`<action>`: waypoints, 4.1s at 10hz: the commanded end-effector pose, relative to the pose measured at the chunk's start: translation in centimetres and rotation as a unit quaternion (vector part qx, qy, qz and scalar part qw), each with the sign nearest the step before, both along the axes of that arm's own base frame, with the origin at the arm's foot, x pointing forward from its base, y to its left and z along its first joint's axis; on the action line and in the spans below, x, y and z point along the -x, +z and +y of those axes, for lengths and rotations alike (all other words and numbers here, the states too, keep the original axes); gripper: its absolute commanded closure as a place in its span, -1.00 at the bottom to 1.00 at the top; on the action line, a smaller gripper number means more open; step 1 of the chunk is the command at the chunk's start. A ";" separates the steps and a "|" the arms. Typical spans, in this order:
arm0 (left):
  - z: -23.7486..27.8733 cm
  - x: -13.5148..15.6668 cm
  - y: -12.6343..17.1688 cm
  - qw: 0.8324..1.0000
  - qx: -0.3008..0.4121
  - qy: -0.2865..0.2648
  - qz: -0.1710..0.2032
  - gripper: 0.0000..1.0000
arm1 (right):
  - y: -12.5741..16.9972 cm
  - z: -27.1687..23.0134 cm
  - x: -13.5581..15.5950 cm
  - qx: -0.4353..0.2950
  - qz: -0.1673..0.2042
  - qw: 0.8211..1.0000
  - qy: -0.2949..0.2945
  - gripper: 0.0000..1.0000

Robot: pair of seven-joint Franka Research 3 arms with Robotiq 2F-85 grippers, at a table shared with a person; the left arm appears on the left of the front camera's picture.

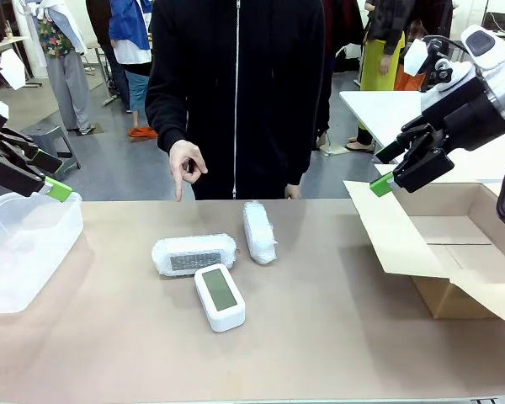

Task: Separate and place wrapped and unwrapped clocks.
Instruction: Pick up the Digital clock indicated by the person.

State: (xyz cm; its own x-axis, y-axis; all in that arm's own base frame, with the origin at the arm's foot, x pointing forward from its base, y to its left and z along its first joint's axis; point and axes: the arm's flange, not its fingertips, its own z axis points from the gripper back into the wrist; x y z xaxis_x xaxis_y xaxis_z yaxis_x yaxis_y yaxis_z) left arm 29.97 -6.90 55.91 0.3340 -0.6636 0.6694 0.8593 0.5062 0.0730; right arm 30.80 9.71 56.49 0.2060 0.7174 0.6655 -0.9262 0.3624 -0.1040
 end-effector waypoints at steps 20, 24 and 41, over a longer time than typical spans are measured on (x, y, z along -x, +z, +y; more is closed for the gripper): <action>0.0 -0.1 0.0 1.000 0.005 -0.002 -0.001 -1.00 | -7.0 32.2 -5.3 0.111 0.091 0.988 0.054 -1.00; 0.0 -0.1 0.0 1.000 0.005 -0.002 -0.001 -1.00 | -12.1 37.2 -9.8 0.220 0.105 0.958 0.149 -1.00; 0.0 -0.1 0.0 1.000 0.005 -0.002 -0.001 -1.00 | -22.6 40.6 -18.1 0.289 0.125 0.935 0.161 -1.00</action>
State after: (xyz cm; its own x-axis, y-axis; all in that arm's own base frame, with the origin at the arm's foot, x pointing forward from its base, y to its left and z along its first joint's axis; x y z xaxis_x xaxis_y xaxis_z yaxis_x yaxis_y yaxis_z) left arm 29.92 -6.96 55.99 0.3332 -0.6657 0.6677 0.8582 0.5075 0.0778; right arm 48.62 49.33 33.61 0.0068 0.9912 0.1323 -0.9985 -0.0004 0.0544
